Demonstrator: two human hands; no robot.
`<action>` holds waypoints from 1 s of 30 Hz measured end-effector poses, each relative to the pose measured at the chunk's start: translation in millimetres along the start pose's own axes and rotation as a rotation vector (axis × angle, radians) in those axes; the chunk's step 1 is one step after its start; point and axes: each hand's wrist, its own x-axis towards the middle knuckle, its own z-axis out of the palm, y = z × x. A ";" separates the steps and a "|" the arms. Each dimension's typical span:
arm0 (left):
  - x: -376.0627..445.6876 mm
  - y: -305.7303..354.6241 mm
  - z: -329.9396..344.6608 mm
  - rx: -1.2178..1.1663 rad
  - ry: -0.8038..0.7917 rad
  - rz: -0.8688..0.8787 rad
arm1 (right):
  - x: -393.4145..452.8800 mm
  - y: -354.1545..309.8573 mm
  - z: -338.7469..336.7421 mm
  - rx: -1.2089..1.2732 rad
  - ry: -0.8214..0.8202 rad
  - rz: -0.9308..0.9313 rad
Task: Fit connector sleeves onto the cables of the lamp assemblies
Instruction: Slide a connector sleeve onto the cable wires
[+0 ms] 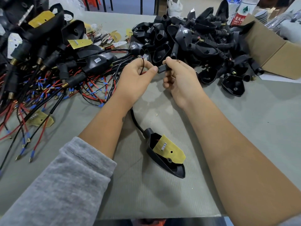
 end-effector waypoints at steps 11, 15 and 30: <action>3.4 -0.6 -0.1 -0.109 0.069 -0.090 | -2.0 0.2 -0.6 0.033 0.017 -0.042; 1.4 1.7 -2.1 -0.154 0.084 -0.115 | -3.0 0.8 -1.6 0.005 0.007 -0.060; -3.4 11.9 0.1 -0.188 0.038 -0.159 | -3.3 0.7 1.3 -0.018 0.002 -0.052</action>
